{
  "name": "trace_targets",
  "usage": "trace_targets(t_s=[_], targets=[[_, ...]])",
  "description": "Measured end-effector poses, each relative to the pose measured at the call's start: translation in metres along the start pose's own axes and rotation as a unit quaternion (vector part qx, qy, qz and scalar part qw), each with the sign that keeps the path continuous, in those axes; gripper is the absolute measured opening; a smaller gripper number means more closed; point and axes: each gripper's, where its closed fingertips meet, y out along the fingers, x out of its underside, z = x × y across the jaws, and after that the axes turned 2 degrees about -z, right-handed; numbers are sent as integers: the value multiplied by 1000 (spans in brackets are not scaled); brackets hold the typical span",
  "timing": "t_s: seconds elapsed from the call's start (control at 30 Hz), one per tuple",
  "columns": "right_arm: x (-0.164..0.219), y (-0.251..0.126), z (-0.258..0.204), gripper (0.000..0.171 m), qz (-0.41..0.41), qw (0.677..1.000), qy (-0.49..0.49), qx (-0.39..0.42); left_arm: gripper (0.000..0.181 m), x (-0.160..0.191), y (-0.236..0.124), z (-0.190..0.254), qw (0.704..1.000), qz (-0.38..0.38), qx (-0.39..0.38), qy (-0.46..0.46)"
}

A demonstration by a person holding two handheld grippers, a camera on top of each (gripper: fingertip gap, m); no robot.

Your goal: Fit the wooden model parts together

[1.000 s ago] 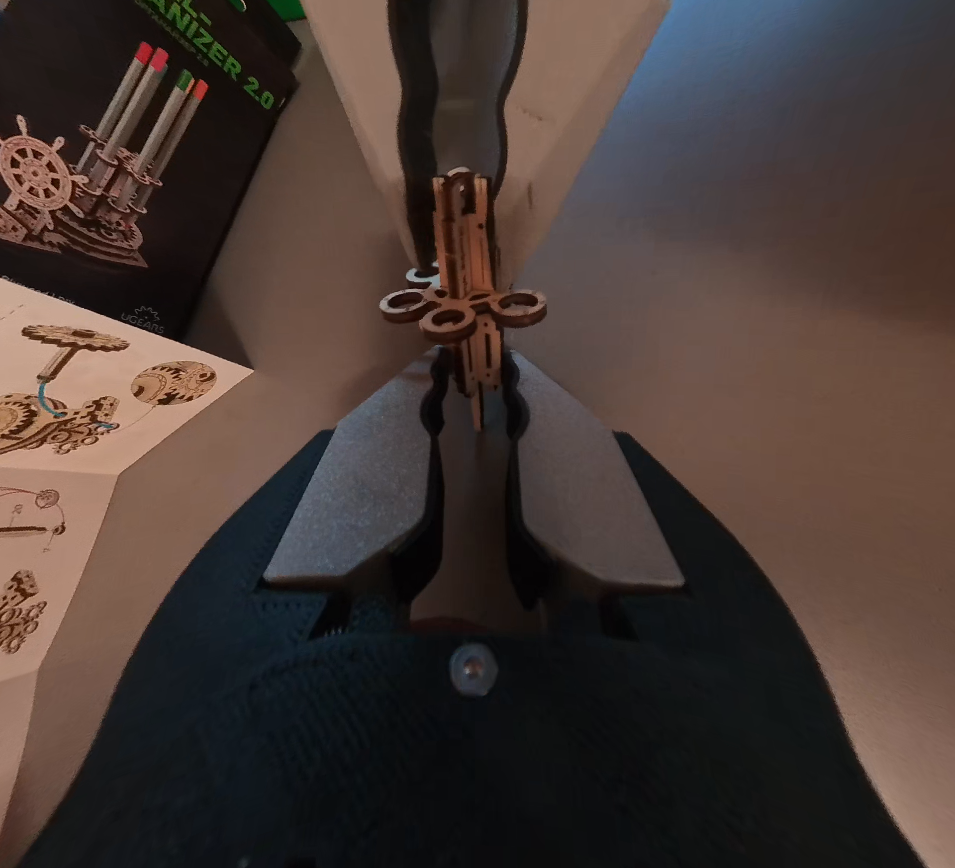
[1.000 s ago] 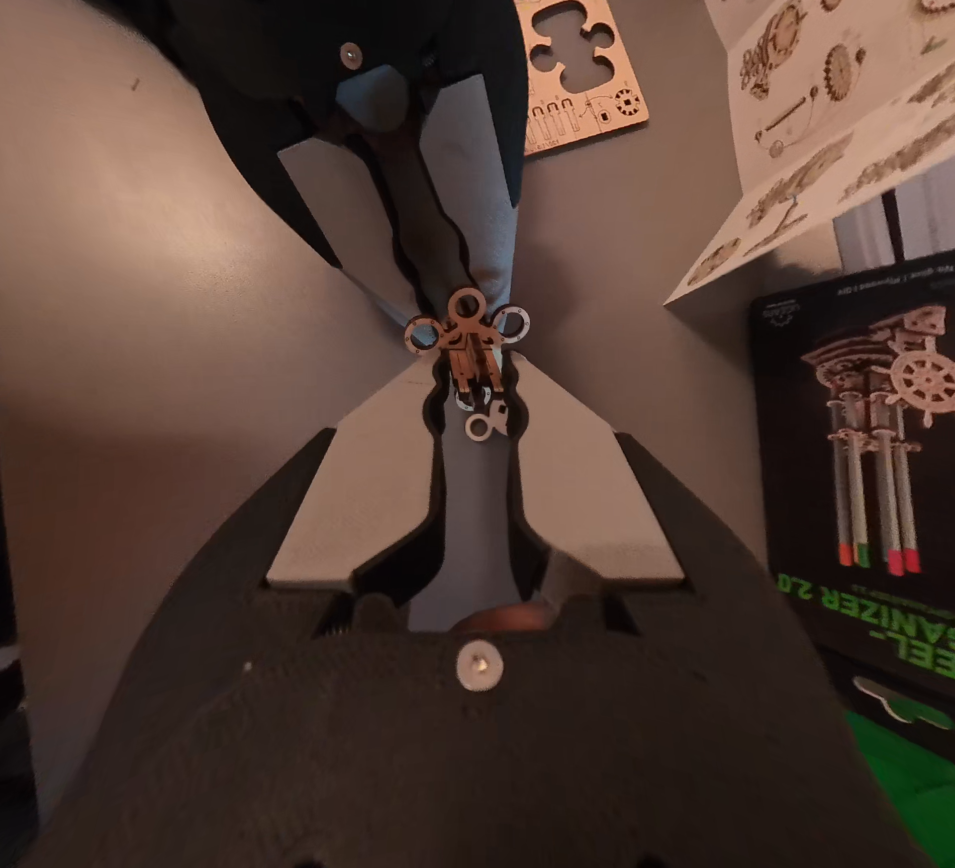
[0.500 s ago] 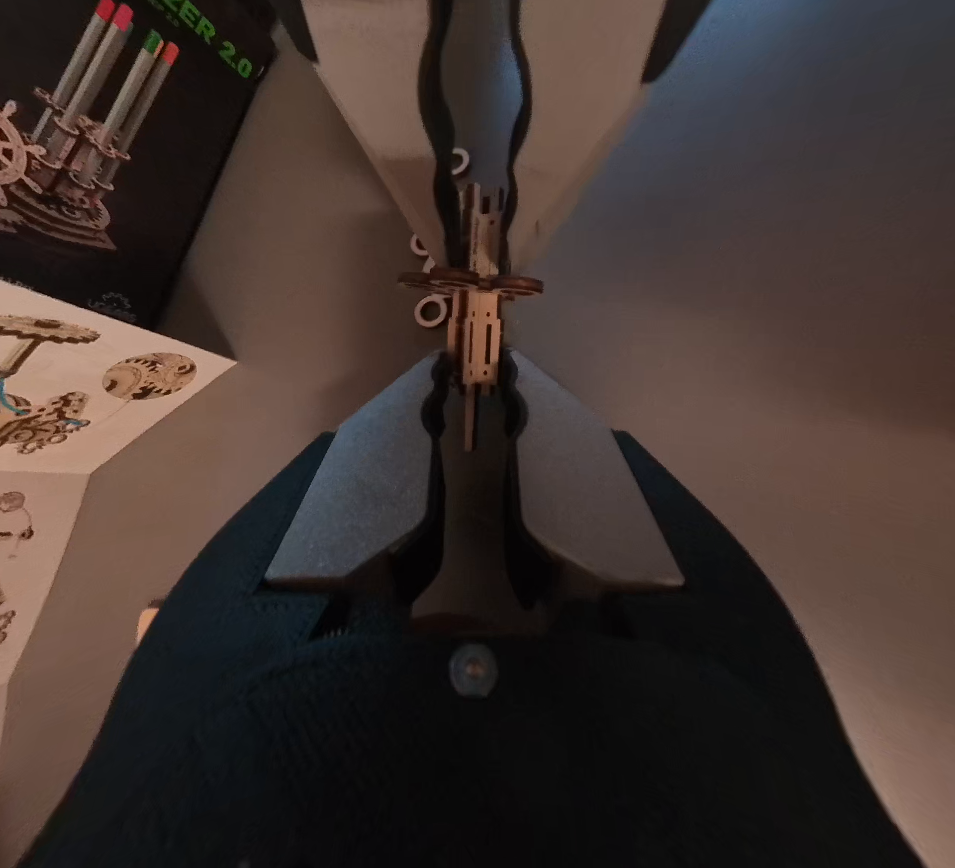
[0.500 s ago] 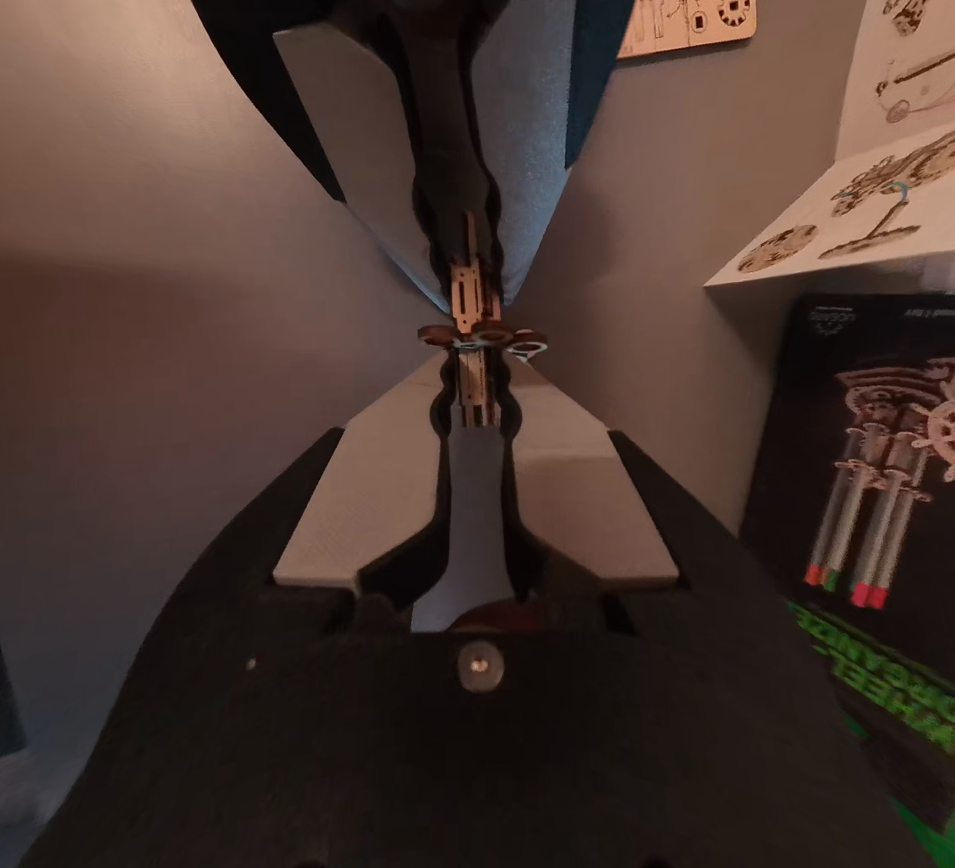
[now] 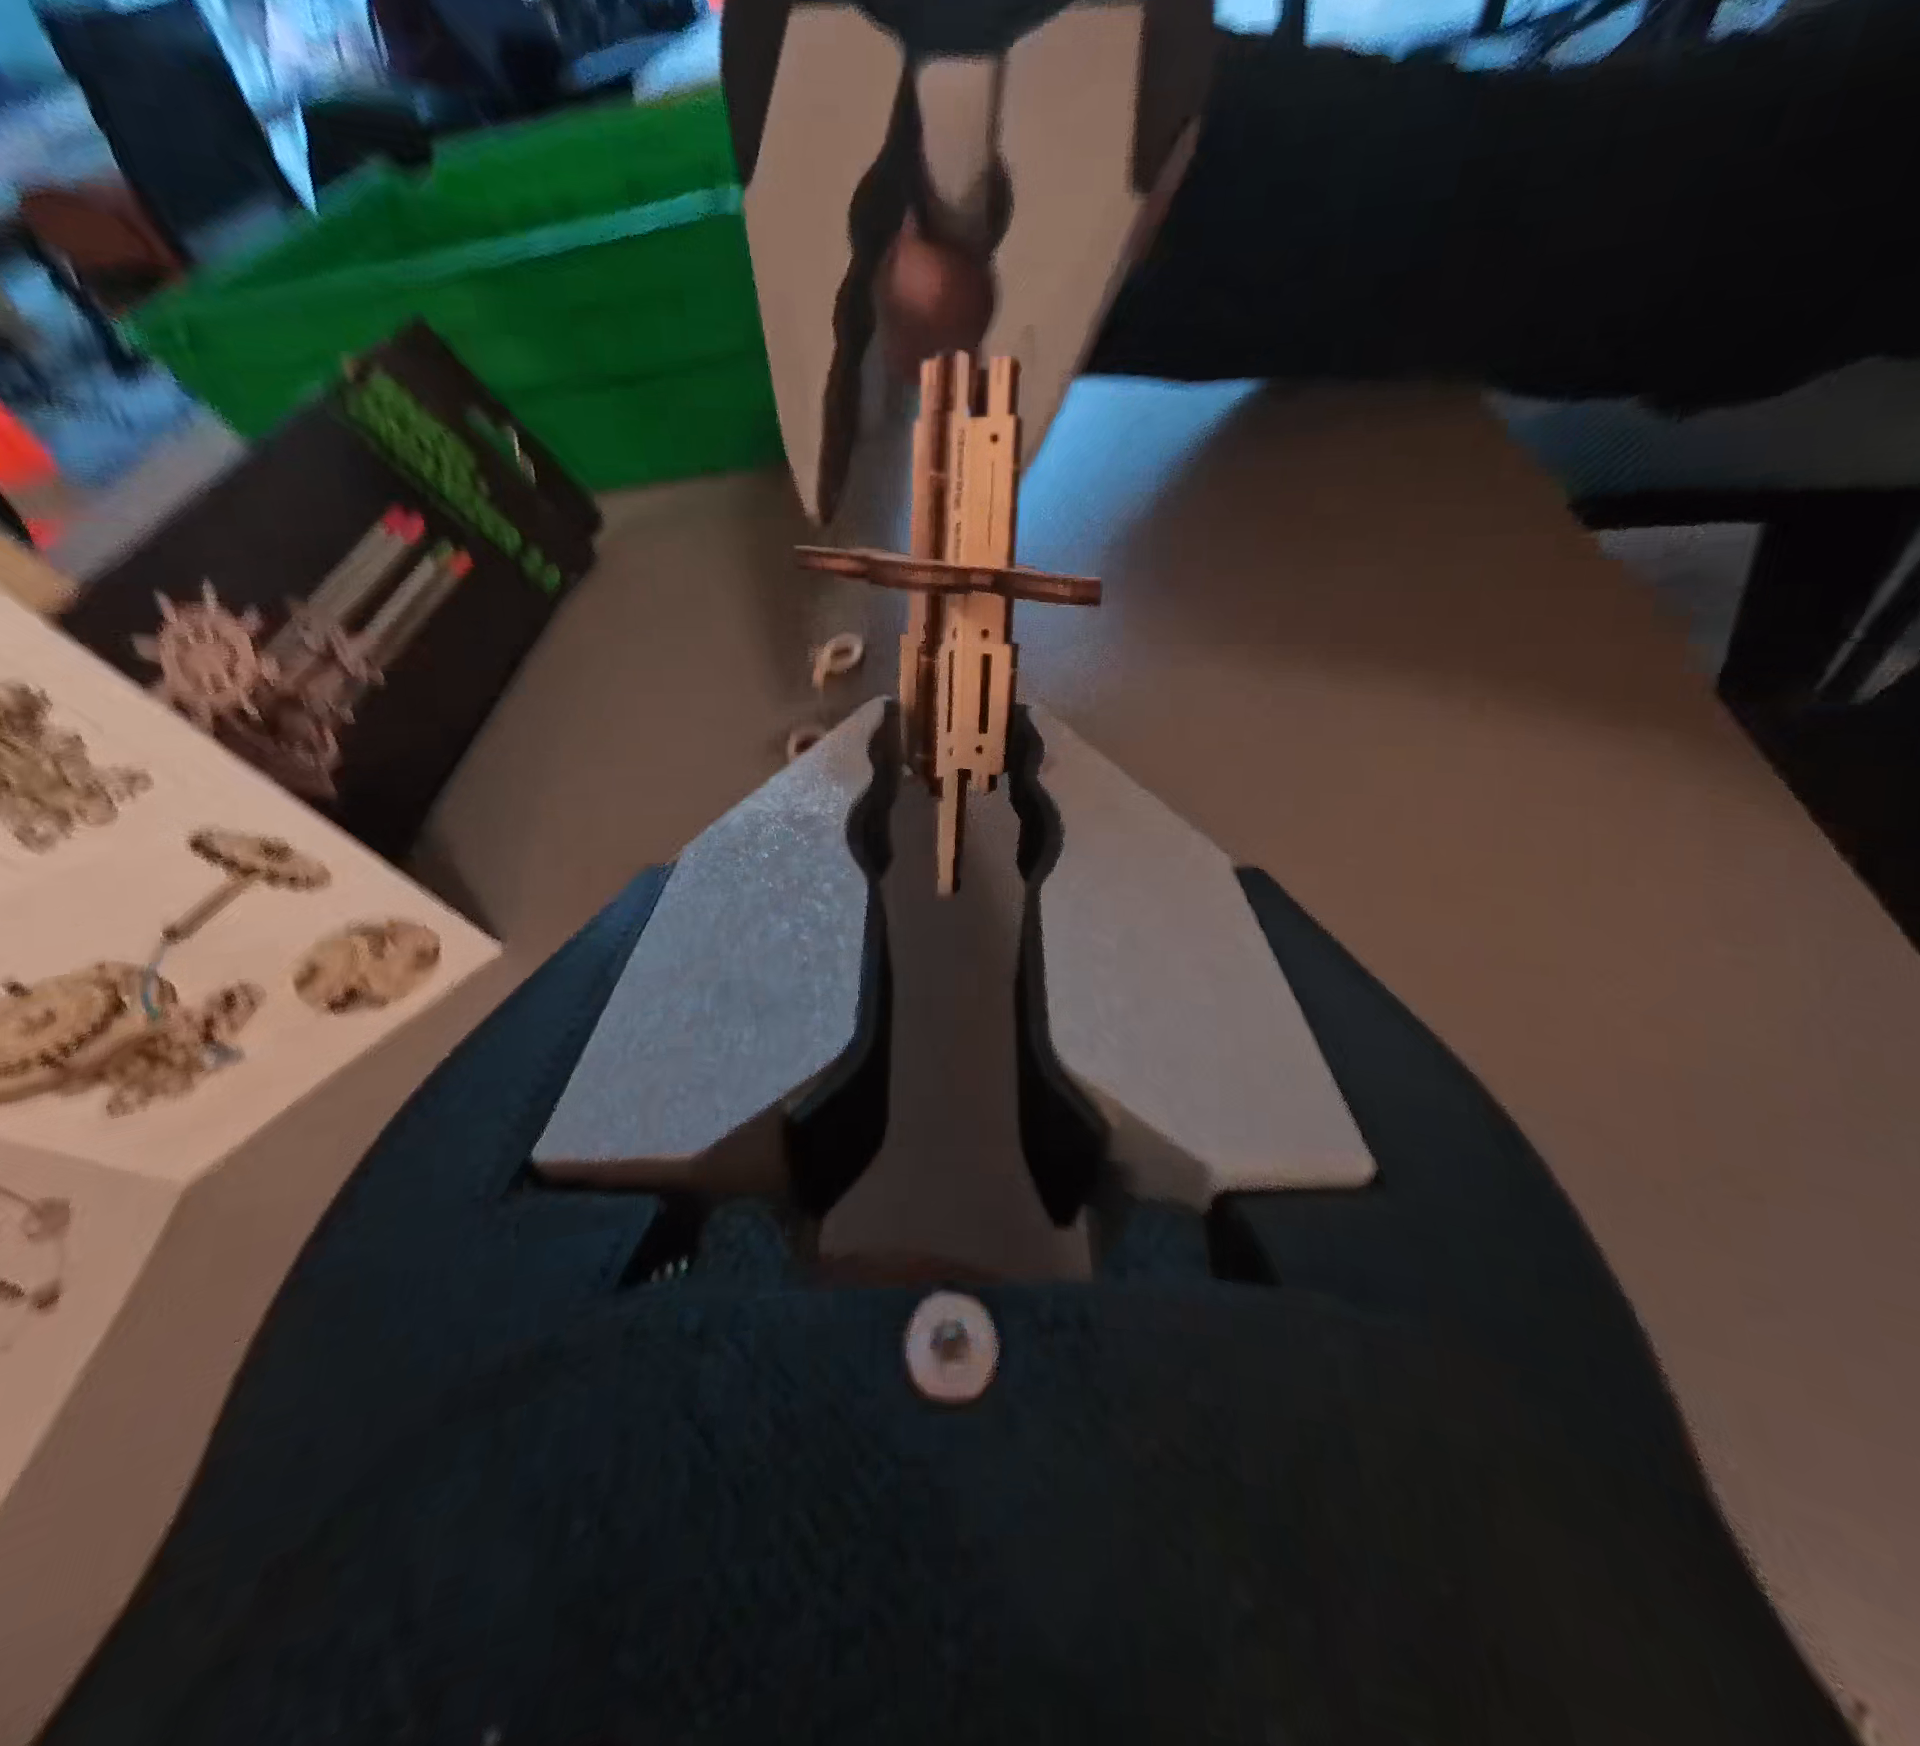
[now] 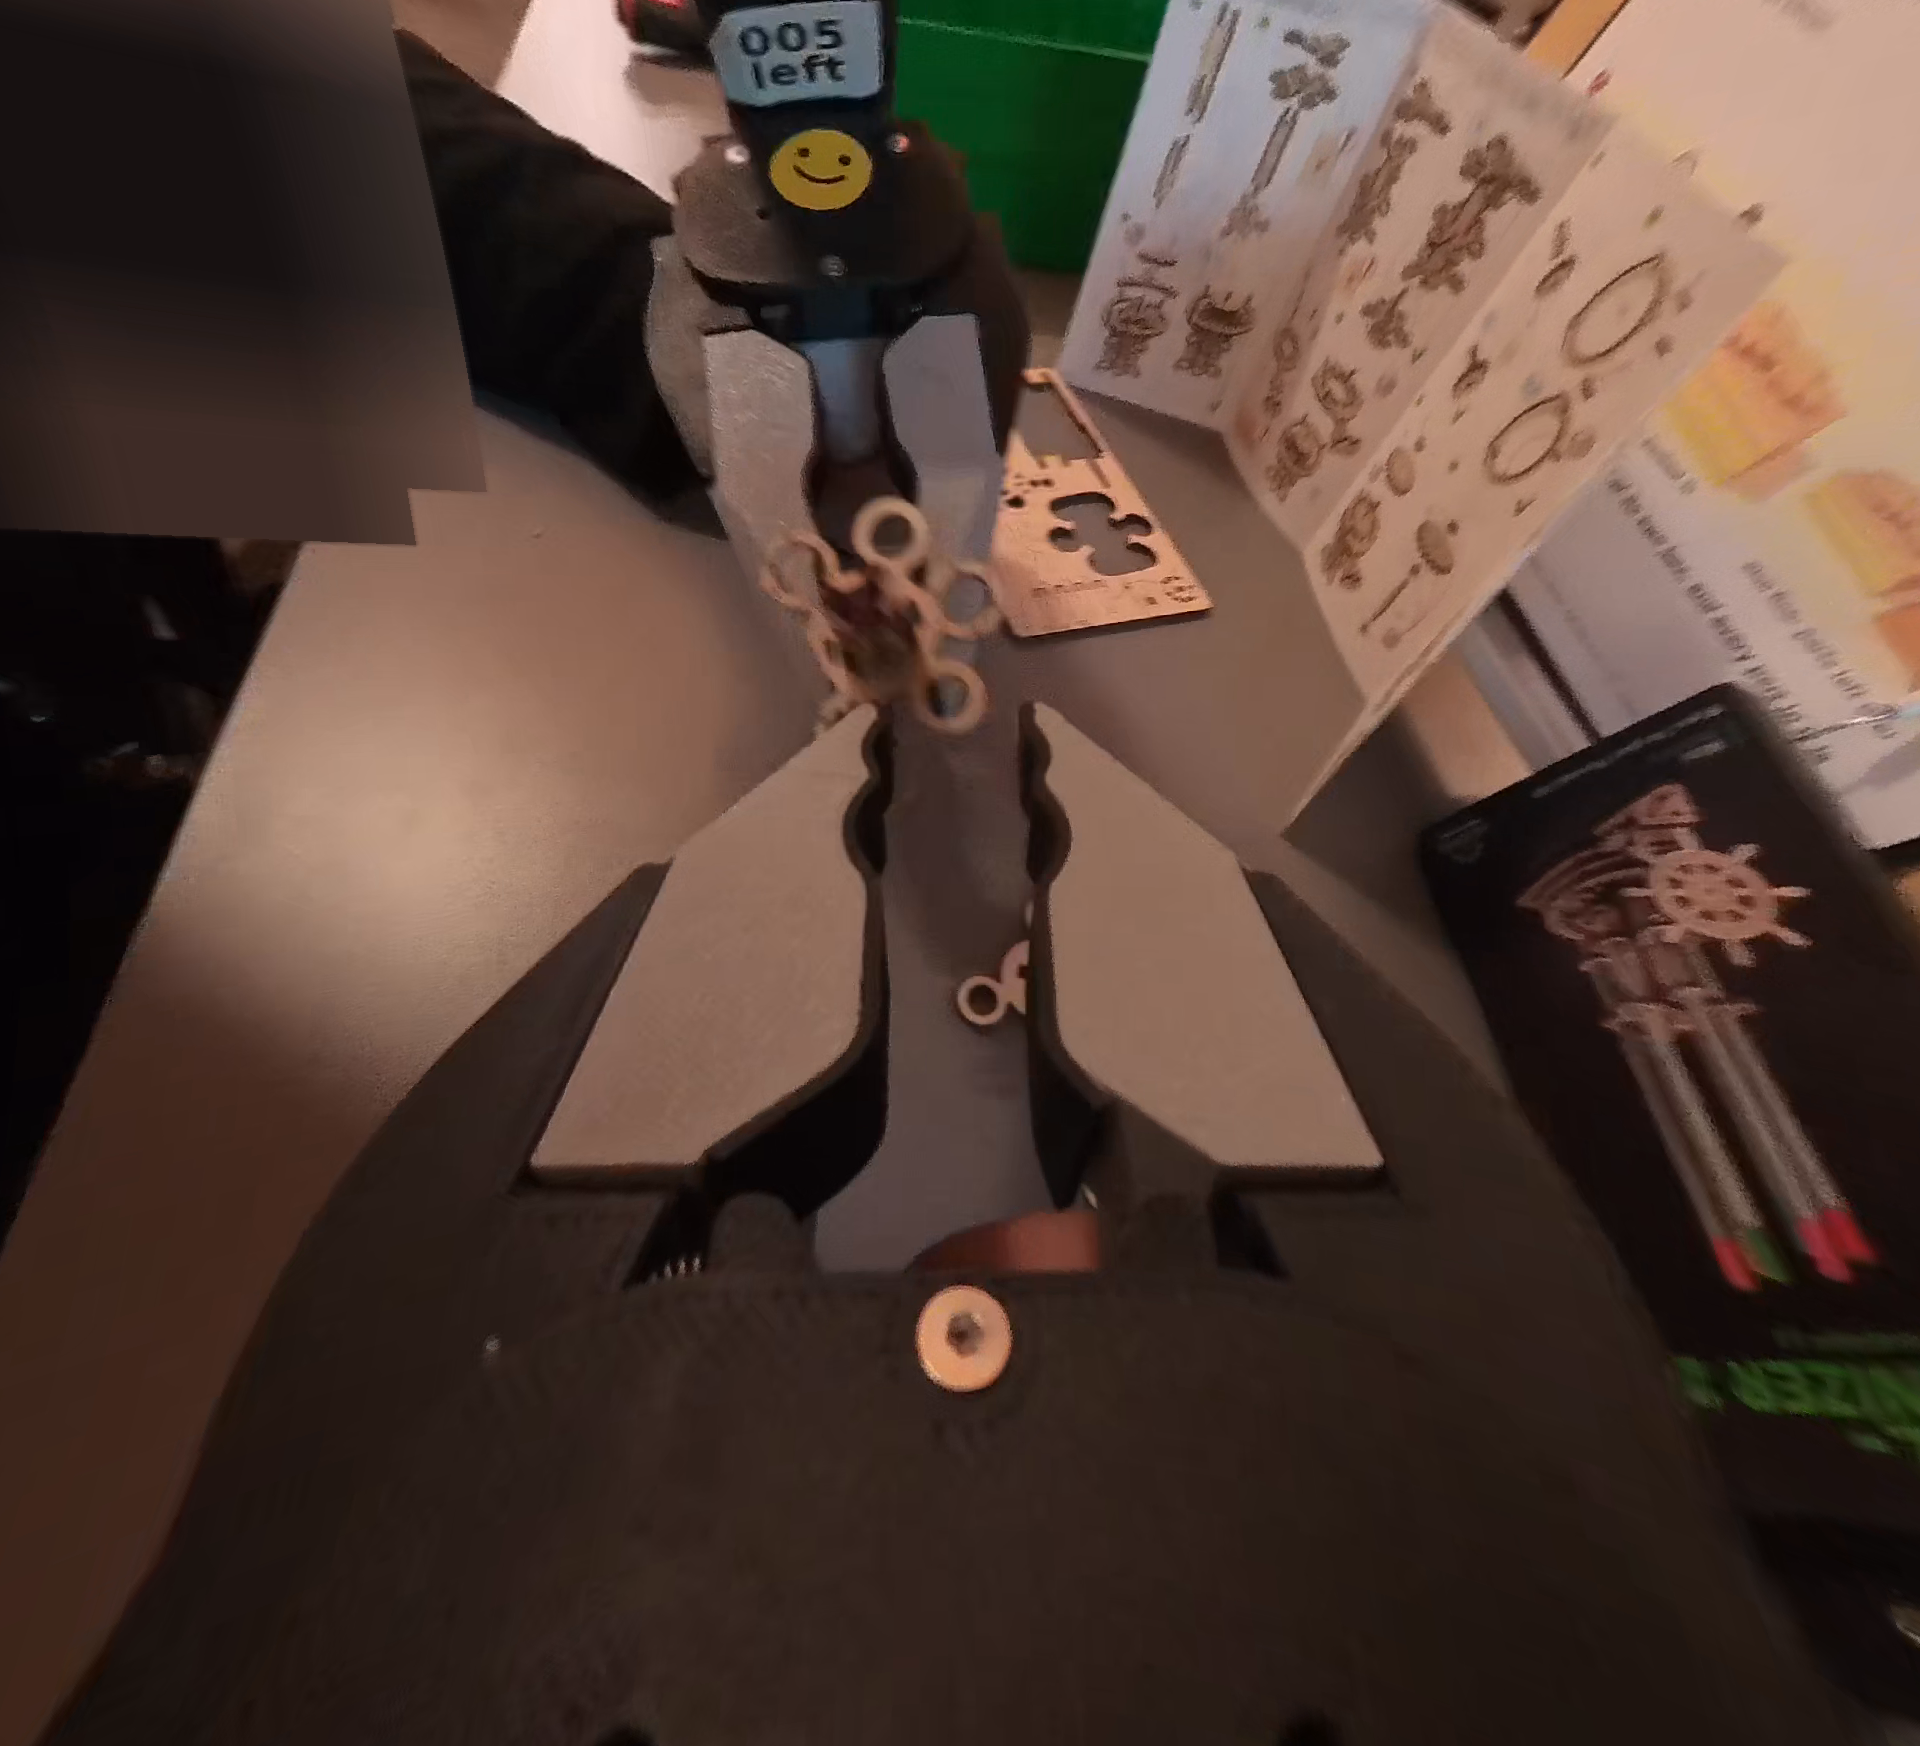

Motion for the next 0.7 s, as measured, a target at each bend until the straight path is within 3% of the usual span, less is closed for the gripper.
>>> trace_targets(t_s=[0.07, 0.2, 0.4, 0.7], targets=[[-9, -8, 0, 18, 6, 999, -30, 31, 17, -13, -6, 6, 998, 46, -7, 37], [-27, -23, -17, 15, 54, 996, -59, 30, 18, -16, 0, 8, 992, 52, -47, 106], [-20, -24, -28, 17, 37, 995, -87, 20, 18, -22, 3, 7, 972, 66, -110, 198], [-29, -25, -36, 14, 51, 993, -108, 21, 17, -40, -10, 5, 972, 153, -94, 152]])
